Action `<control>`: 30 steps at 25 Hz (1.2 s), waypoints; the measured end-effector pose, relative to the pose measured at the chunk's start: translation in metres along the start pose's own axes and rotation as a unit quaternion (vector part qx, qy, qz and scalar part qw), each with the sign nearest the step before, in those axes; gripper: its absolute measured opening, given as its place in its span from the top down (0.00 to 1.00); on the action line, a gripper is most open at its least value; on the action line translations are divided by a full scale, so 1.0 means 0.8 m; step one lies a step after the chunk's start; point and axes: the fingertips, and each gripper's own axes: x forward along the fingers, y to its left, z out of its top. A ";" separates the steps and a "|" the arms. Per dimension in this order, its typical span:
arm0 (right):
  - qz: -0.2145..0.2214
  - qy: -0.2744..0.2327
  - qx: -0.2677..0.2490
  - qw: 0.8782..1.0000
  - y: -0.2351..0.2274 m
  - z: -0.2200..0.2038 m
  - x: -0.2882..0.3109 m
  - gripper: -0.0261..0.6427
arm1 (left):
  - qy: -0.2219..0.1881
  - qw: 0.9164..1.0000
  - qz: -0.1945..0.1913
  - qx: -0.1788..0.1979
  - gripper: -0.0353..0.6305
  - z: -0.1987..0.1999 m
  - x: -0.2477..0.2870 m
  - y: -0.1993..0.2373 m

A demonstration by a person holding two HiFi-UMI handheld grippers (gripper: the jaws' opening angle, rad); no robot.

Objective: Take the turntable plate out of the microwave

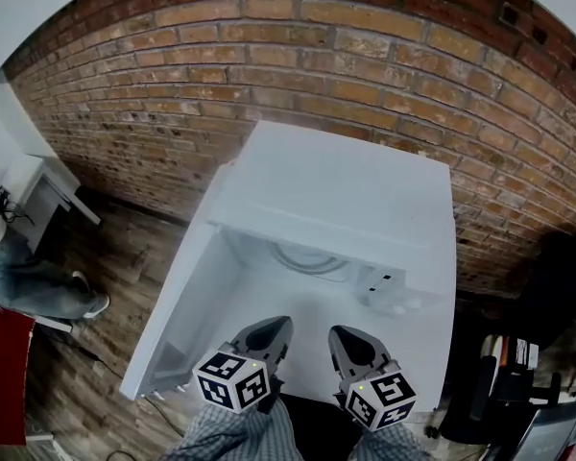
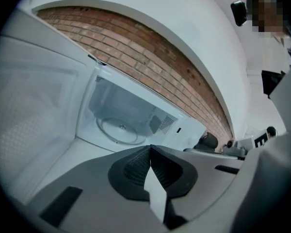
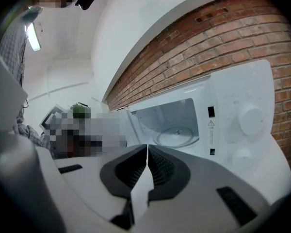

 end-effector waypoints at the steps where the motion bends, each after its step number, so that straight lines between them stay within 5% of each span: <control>1: -0.001 0.001 0.001 1.000 -0.004 0.001 0.002 0.93 | -0.001 1.000 -0.002 -0.020 0.93 0.003 0.007 0.003; 8: -0.028 0.001 0.018 0.999 -0.026 0.008 0.014 0.93 | 0.022 0.989 -0.025 -0.141 0.93 0.002 0.056 0.033; 15: -0.055 -0.004 0.025 0.998 -0.044 0.025 0.032 0.93 | 0.026 0.955 -0.042 -0.292 0.87 -0.003 0.104 0.081; 18: -0.061 0.001 0.028 0.998 -0.049 0.024 0.040 0.93 | 0.022 0.946 -0.040 -0.320 0.77 -0.003 0.117 0.099; 30: -0.065 0.028 0.028 0.997 -0.051 0.017 0.068 0.93 | 0.021 0.922 -0.019 -0.387 0.76 -0.011 0.151 0.148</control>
